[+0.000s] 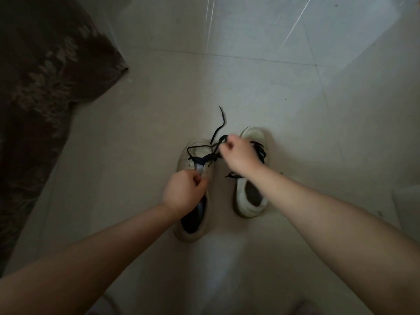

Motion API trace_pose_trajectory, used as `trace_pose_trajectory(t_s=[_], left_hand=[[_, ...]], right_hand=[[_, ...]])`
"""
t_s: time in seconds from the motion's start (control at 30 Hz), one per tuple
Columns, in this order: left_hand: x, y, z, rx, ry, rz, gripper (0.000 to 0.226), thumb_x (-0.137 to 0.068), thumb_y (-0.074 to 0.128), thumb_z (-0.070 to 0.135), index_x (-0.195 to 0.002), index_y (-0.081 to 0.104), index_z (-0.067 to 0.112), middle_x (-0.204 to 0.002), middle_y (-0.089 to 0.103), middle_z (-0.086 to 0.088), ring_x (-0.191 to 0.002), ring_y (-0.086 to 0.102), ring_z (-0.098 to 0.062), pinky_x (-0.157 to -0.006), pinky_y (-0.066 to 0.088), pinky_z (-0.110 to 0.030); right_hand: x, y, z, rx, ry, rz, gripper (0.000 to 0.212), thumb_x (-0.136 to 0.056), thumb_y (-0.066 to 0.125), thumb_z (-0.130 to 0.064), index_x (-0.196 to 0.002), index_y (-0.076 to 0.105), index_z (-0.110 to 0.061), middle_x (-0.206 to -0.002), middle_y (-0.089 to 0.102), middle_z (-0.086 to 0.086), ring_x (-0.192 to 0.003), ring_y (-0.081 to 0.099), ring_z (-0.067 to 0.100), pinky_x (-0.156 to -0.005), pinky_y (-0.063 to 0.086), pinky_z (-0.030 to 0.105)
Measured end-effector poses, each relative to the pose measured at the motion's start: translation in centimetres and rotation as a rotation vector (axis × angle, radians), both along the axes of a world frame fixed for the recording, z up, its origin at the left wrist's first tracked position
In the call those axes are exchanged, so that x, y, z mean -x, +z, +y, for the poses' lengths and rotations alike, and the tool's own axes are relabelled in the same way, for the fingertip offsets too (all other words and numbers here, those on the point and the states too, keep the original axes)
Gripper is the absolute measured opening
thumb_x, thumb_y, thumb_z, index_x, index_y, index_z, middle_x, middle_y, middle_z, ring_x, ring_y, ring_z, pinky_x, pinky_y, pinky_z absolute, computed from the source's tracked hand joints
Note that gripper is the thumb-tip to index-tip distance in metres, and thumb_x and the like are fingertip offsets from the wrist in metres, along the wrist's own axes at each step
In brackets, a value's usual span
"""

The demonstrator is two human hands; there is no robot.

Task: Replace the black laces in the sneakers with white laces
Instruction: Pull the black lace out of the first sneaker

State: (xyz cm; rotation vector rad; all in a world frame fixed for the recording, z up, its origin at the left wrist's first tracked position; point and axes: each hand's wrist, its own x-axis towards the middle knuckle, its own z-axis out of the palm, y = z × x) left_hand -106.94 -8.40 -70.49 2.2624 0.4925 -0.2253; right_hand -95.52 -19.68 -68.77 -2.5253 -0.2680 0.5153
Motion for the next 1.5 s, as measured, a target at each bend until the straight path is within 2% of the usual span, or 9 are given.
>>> trace_pose_trajectory(t_s=[0.1, 0.23, 0.33, 0.57, 0.97, 1.13, 1.23, 1.33, 1.5], left_hand=[[0.0, 0.2, 0.0, -0.010, 0.010, 0.002, 0.043, -0.090, 0.056, 0.029, -0.052, 0.041, 0.016, -0.048, 0.045, 0.001, -0.051, 0.045, -0.017, -0.052, 0.032, -0.031], [-0.2, 0.1, -0.3, -0.020, -0.007, 0.013, 0.040, -0.090, 0.057, 0.029, -0.054, 0.045, 0.015, -0.055, 0.051, -0.004, -0.058, 0.053, -0.023, -0.053, 0.033, -0.030], [-0.3, 0.0, -0.4, -0.019, -0.012, 0.015, 0.040, -0.089, 0.056, 0.027, -0.053, 0.043, 0.017, -0.051, 0.046, 0.003, -0.055, 0.049, -0.020, -0.052, 0.031, -0.027], [-0.2, -0.2, -0.3, -0.004, -0.019, 0.010, 0.040, -0.089, 0.056, 0.025, -0.052, 0.041, 0.018, -0.049, 0.043, 0.004, -0.053, 0.046, -0.018, -0.051, 0.029, -0.028], [-0.3, -0.3, -0.1, 0.004, -0.001, 0.022, 0.045, -0.091, 0.054, 0.027, -0.051, 0.037, 0.018, -0.047, 0.040, 0.004, -0.044, 0.037, -0.008, -0.051, 0.028, -0.027], [-0.3, -0.3, 0.1, 0.018, 0.086, -0.012, 0.035, -0.091, 0.055, 0.030, -0.060, 0.041, 0.021, -0.052, 0.044, 0.006, -0.050, 0.046, -0.013, -0.054, 0.030, -0.025], [-0.9, -0.7, 0.9, -0.009, 0.173, 0.032, 0.023, -0.083, 0.062, 0.035, -0.079, 0.046, 0.019, -0.073, 0.056, 0.002, -0.077, 0.059, -0.025, -0.061, 0.038, -0.028], [-1.4, -0.8, 1.7, -0.058, 0.176, 0.143, 0.039, -0.079, 0.064, 0.047, -0.091, 0.043, 0.016, -0.100, 0.059, -0.008, -0.096, 0.057, -0.028, -0.070, 0.042, -0.032], [-1.8, 0.0, 2.2, -0.090, 0.082, 0.166, 0.041, -0.085, 0.057, 0.047, -0.101, 0.049, 0.010, -0.104, 0.063, -0.013, -0.097, 0.061, -0.031, -0.063, 0.036, -0.029]], right_hand=[[-3.2, 1.2, -1.9, -0.009, -0.222, -0.093, 0.022, -0.094, 0.045, -0.023, -0.078, 0.050, -0.009, -0.065, 0.049, -0.001, -0.062, 0.045, 0.020, -0.050, 0.031, 0.029], [-0.7, 1.0, -2.0, 0.061, 0.059, 0.187, 0.047, -0.097, 0.044, -0.042, -0.084, 0.066, -0.002, -0.077, 0.071, 0.008, -0.066, 0.062, 0.018, -0.074, 0.051, 0.033], [1.2, 0.4, -0.3, 0.207, 0.258, 0.200, 0.052, -0.096, 0.042, -0.048, -0.084, 0.065, -0.002, -0.080, 0.068, 0.010, -0.077, 0.062, 0.024, -0.074, 0.049, 0.034], [2.0, -0.6, 1.1, 0.196, 0.245, 0.195, 0.032, -0.099, 0.042, -0.030, -0.069, 0.037, -0.018, -0.070, 0.045, -0.003, -0.077, 0.047, 0.021, -0.067, 0.032, 0.029], [-4.6, 4.3, -1.7, -0.140, -0.286, -0.250, 0.019, -0.096, 0.042, -0.021, -0.084, 0.048, -0.009, -0.067, 0.047, 0.000, -0.067, 0.045, 0.021, -0.052, 0.025, 0.031], [-2.3, 6.0, -1.0, 0.290, 0.298, 0.246, 0.030, -0.094, 0.048, -0.026, -0.080, 0.065, -0.006, -0.066, 0.065, 0.000, -0.059, 0.059, 0.014, -0.055, 0.041, 0.018], [-0.3, 5.2, -0.4, 0.529, 0.536, 0.461, 0.031, -0.091, 0.051, -0.027, -0.083, 0.069, -0.003, -0.072, 0.072, 0.002, -0.058, 0.061, 0.014, -0.067, 0.051, 0.023], [0.0, 4.6, 0.9, 0.502, 0.583, 0.266, 0.035, -0.091, 0.054, -0.038, -0.084, 0.069, -0.007, -0.078, 0.071, 0.004, -0.070, 0.062, 0.019, -0.070, 0.051, 0.030], [1.2, 2.6, 4.5, 0.215, 0.694, -0.161, 0.024, -0.093, 0.049, -0.026, -0.110, 0.063, -0.019, -0.110, 0.058, 0.002, -0.106, 0.053, 0.021, -0.081, 0.041, 0.032]])
